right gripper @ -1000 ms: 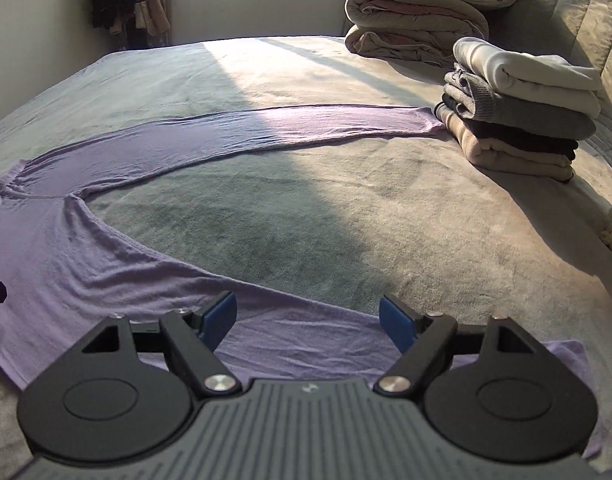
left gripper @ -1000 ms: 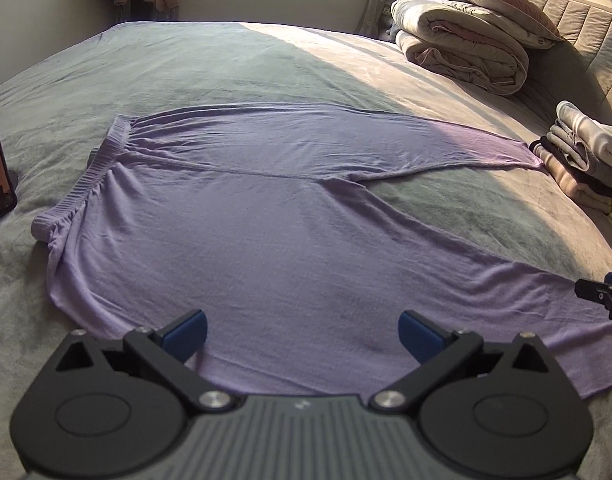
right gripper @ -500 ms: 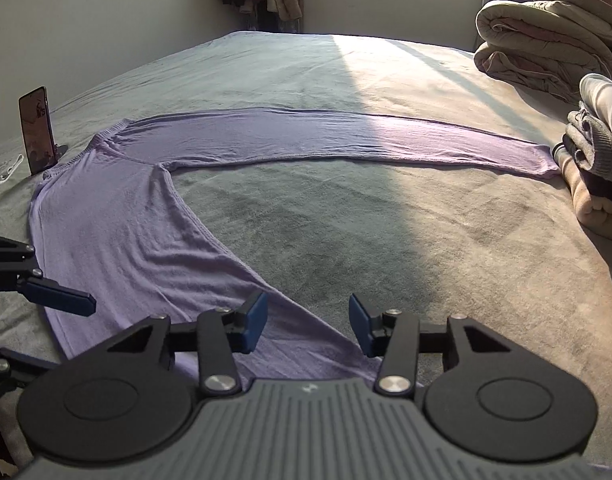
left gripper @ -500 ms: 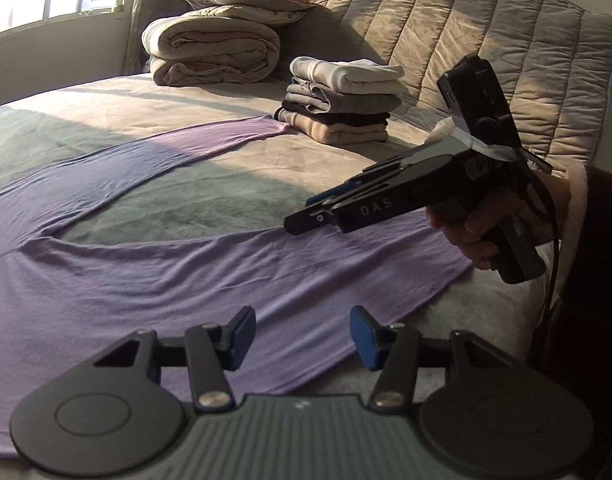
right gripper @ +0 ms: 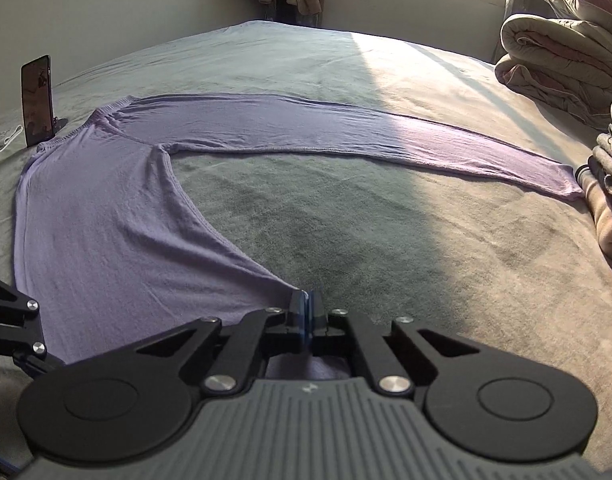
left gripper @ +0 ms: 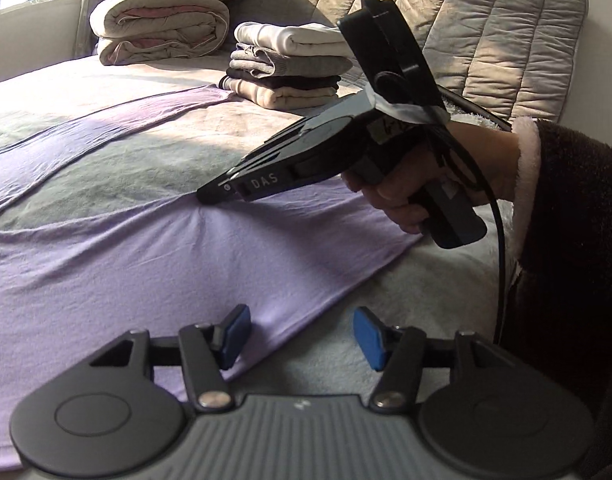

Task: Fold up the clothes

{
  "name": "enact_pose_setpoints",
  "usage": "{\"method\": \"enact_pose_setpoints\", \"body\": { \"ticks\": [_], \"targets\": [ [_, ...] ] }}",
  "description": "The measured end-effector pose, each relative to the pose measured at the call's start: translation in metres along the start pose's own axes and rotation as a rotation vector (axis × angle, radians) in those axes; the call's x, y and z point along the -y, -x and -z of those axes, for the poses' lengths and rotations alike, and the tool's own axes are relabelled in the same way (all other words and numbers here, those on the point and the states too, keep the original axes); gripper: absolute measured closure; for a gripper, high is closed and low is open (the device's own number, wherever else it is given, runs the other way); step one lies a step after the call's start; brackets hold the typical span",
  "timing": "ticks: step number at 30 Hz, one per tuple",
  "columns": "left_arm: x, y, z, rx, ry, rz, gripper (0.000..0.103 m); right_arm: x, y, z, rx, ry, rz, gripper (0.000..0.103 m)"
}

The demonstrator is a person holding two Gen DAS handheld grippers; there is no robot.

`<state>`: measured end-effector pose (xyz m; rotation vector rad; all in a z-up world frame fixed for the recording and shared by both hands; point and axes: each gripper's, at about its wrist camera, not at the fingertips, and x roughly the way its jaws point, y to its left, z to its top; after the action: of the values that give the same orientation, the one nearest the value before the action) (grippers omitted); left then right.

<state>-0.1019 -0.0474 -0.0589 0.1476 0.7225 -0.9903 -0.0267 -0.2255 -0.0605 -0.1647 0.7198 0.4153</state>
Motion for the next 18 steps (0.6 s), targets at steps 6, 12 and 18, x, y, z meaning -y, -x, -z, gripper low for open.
{"method": "enact_pose_setpoints", "body": {
  "ticks": [6, 12, 18],
  "targets": [
    [0.0, -0.002, -0.005, 0.018, 0.023, 0.035, 0.044, 0.03, 0.03, 0.007, 0.036, -0.084, 0.005, 0.065],
    [0.014, -0.016, -0.011, 0.023, 0.005, 0.084, 0.044, 0.063, 0.059, 0.036, 0.032, -0.134, 0.033, 0.061],
    [0.031, -0.035, -0.021, 0.021, -0.016, 0.129, 0.044, 0.076, 0.077, 0.056, 0.033, -0.141, 0.033, 0.061]
  ]
}}
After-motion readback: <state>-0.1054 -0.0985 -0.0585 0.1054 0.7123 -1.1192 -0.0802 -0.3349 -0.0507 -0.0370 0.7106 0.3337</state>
